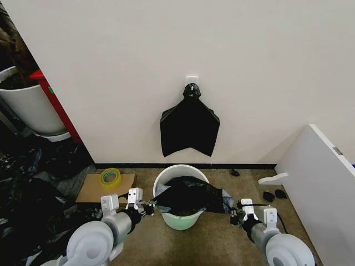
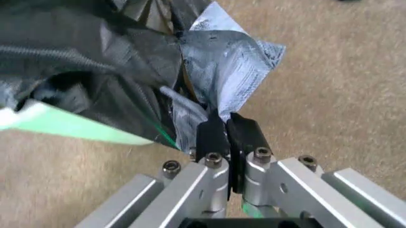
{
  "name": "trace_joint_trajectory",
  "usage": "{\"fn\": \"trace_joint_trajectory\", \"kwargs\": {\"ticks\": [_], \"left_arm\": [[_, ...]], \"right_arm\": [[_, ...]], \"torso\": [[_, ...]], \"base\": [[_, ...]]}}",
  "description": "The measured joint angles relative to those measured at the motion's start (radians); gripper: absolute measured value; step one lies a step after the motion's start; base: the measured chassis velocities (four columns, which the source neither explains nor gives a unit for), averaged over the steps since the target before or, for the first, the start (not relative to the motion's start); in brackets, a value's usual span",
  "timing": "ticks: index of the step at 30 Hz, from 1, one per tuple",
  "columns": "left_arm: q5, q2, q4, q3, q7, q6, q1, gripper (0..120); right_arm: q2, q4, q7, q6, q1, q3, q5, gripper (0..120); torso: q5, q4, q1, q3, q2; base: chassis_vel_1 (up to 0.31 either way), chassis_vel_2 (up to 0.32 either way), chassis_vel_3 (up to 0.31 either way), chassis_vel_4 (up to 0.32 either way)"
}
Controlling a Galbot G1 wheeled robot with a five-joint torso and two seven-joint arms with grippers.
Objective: Place the garbage bag over the trash bin.
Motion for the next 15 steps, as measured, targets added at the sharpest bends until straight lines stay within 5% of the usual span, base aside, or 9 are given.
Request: {"fn": "trace_joint_trajectory", "kwargs": {"ticks": [15], "left_arm": [[-0.026, 0.038, 0.127, -0.001, 0.008, 0.045, -0.037, 0]], "right_arm": [[-0.035, -0.019, -0.09, 0.095, -0.024, -0.02, -0.151, 0]], "torso": [[0.0001, -0.0001, 0.0, 0.0, 0.0]], "base": [[0.0, 0.0, 0.0, 0.0]]}}
